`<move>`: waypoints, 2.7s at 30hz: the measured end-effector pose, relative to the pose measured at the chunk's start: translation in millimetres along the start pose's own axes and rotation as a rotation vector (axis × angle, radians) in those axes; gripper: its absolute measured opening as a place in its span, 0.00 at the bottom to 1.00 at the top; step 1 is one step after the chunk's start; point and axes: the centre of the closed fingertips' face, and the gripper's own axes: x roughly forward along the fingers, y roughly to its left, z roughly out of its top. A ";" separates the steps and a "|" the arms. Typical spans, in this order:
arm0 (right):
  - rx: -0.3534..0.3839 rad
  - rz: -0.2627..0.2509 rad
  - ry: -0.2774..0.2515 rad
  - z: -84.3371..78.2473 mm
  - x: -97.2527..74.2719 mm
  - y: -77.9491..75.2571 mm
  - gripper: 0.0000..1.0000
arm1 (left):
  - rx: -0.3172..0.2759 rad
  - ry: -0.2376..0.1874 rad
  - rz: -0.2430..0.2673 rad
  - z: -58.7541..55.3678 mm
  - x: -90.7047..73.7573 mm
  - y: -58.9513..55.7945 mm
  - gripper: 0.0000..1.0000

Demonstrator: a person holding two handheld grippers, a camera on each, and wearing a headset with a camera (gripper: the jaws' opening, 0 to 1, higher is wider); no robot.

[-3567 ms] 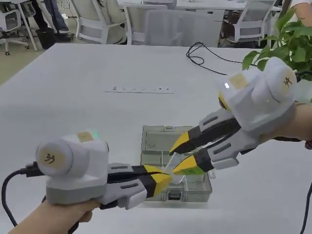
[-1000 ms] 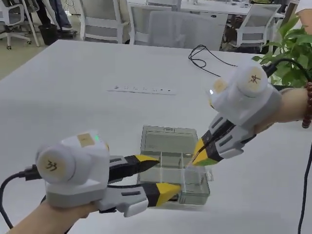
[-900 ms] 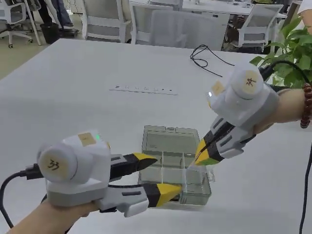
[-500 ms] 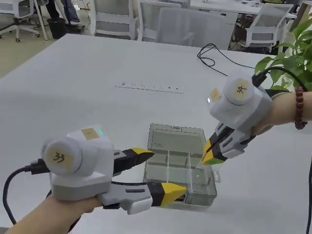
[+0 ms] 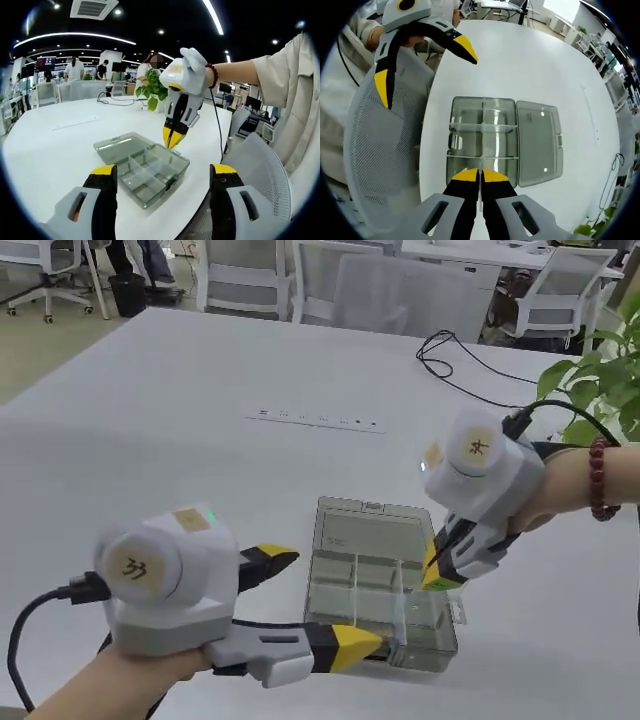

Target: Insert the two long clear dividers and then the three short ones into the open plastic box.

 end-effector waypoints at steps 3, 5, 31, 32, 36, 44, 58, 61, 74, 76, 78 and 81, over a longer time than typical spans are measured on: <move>0.000 -0.004 0.003 0.1 1.3 -1.5 0.02 | 0.006 0.009 0.009 -1.0 0.3 1.9 0.76; 0.007 -0.002 0.003 0.3 1.9 -1.9 0.02 | 0.005 0.011 0.015 -1.2 0.1 3.3 0.76; -0.002 0.034 0.048 -0.5 21.3 -3.1 0.02 | 0.007 0.028 0.026 -4.1 0.7 5.3 0.72; 0.004 0.035 0.048 -0.7 22.3 -3.4 0.02 | 0.007 0.027 0.026 -3.9 0.8 5.2 0.72; 0.034 0.042 0.039 -2.6 26.2 -3.1 0.03 | 0.009 0.020 0.027 -2.1 1.0 5.0 0.71; 0.038 0.048 0.036 -4.5 30.8 -3.0 0.03 | 0.010 0.022 0.040 -2.7 0.3 8.5 0.70; 0.072 0.066 0.039 -10.8 52.0 -1.7 0.03 | 0.020 0.034 0.049 -4.7 -0.6 7.9 0.70; 0.069 0.067 0.047 -12.3 55.5 -1.3 0.03 | 0.021 0.039 0.050 -5.7 -0.9 8.0 0.70; 0.172 0.005 -0.022 -14.8 55.9 -3.2 0.16 | 0.028 0.057 0.080 -10.1 -1.1 13.2 0.69; 0.198 -0.007 -0.043 -15.7 53.7 -4.1 0.17 | 0.024 0.056 0.082 -9.8 -1.1 13.5 0.69; 0.264 -0.021 -0.079 -14.2 50.1 -5.1 0.17 | 0.015 0.047 0.083 -8.3 -1.8 14.2 0.69; 0.304 -0.034 -0.119 -12.4 43.1 -5.1 0.19 | -0.025 0.020 0.081 -5.4 -4.0 16.8 0.70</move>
